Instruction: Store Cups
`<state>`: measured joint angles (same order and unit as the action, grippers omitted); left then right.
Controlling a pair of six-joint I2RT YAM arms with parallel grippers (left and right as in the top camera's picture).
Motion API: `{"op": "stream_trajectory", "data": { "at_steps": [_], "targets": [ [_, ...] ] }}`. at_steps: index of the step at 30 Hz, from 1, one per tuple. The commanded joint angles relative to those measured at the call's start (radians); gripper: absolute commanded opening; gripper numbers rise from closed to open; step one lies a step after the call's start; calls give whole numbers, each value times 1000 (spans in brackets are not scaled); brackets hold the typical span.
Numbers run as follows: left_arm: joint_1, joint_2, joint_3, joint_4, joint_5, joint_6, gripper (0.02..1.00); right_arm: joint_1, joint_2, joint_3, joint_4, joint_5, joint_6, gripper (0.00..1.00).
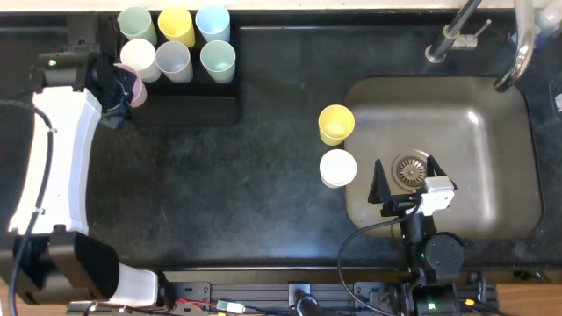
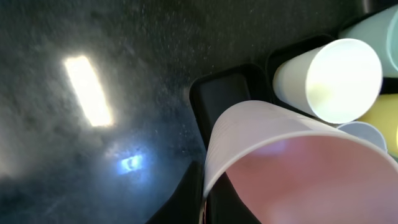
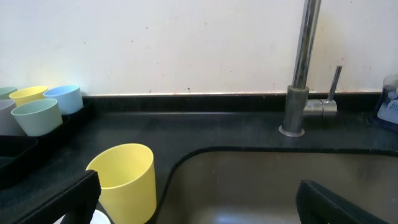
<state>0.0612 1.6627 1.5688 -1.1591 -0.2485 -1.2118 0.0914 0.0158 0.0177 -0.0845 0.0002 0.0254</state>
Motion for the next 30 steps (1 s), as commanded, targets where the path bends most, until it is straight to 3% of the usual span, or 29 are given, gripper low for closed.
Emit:
{"op": "stream_trajectory", "data": {
  "at_steps": [1,14,30],
  "targets": [
    [4,28,-10,4,12,-60,36,-6,-3,-11,4,-3,-3,996],
    [48,148,-10,88,23,245,36,-6,-3,-11,4,-3,-3,998],
    [75,243,-10,171,65,303,36,-6,-3,-11,4,-3,-3,996]
  ]
}}
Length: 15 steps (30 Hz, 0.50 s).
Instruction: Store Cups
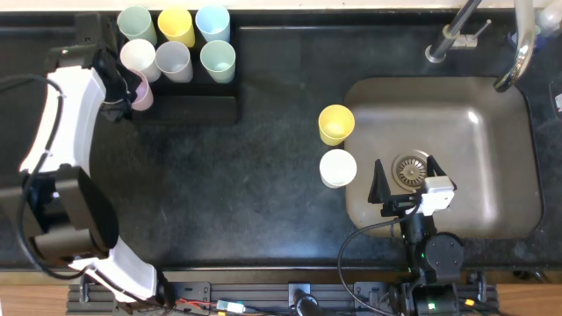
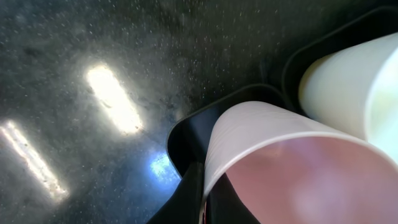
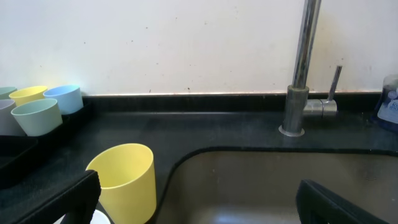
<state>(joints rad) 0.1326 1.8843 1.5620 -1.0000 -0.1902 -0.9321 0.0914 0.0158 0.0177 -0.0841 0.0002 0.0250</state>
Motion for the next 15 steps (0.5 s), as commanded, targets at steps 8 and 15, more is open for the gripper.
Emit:
{"op": "stream_trajectory", "data": {
  "at_steps": [8,15],
  "targets": [
    [4,56,-3,47,17,18,36,-6,-3,-11,3,-3,-3,993],
    [4,57,-3,49,17,16,143,-6,-3,-11,3,-3,-3,996]
  ]
}}
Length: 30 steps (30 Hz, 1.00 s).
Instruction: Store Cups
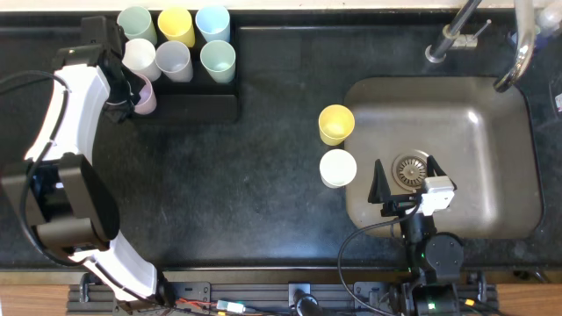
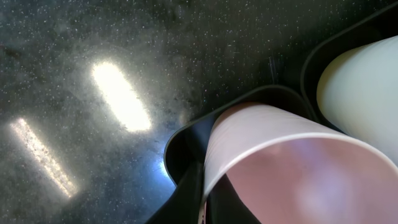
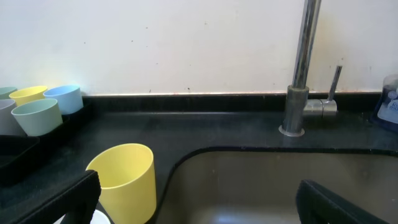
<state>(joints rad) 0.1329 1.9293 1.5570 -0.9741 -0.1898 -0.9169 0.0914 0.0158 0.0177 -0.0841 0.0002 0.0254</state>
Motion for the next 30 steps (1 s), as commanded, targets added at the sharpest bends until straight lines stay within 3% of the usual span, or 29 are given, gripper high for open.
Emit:
{"op": "stream_trajectory", "data": {
  "at_steps": [1,4,11,18,24,26,30],
  "targets": [
    [3,12,2,23,17,1,183,-6,-3,-11,3,-3,-3,998],
    [3,11,2,23,24,1,277,-6,-3,-11,3,-3,-3,996],
    [2,-111,2,-11,26,2,373,-6,-3,-11,3,-3,-3,996],
    [-40,-346,26,-16,-28,56,557,-6,-3,-11,3,-3,-3,998],
    [-251,-351,242,-33,-33,216,730,-6,-3,-11,3,-3,-3,996],
    [-339,-300,338,-70,-36,214,814,-6,-3,-11,3,-3,-3,998],
    [-529,-127,593,-219,-35,201,855,-6,-3,-11,3,-3,-3,996]
  ]
}}
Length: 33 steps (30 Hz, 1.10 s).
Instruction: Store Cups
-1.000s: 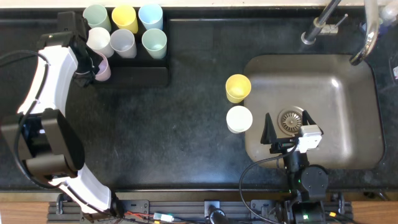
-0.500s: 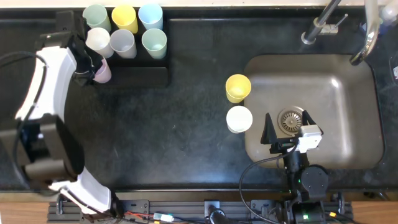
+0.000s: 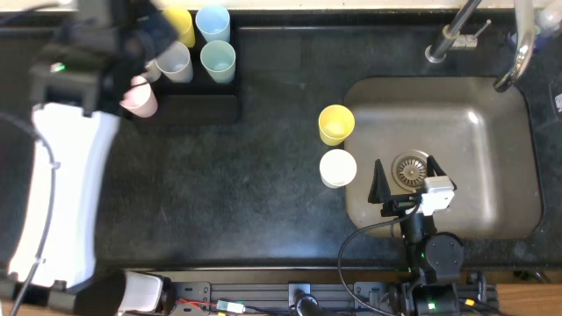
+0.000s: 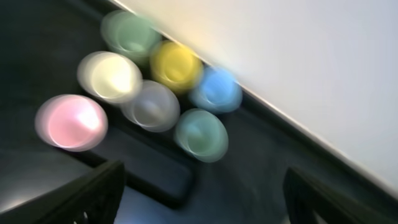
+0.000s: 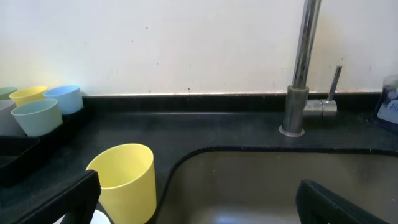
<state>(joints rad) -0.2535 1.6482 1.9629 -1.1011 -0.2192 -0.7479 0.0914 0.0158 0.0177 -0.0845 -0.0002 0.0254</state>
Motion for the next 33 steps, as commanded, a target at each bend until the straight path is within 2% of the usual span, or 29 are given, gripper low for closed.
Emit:
{"op": "stream_trajectory", "data": {
  "at_steps": [1,6,10,13,26,33],
  "targets": [
    [-191,209,260,-143,-6,15,864,-6,-3,-11,4,-2,-3,996],
    [-367,438,522,-349,19,-66,893,-6,-3,-11,4,-2,-3,996],
    [-438,551,554,-389,120,-72,910,-6,-3,-11,4,-2,-3,996],
    [-473,613,554,-404,161,-72,910,-6,-3,-11,4,-2,-3,998],
    [-536,743,552,-457,166,-39,910,-6,-3,-11,4,-3,-3,998],
    [-536,801,552,-457,168,-11,873,-6,-3,-11,4,-2,-3,998]
  ]
}}
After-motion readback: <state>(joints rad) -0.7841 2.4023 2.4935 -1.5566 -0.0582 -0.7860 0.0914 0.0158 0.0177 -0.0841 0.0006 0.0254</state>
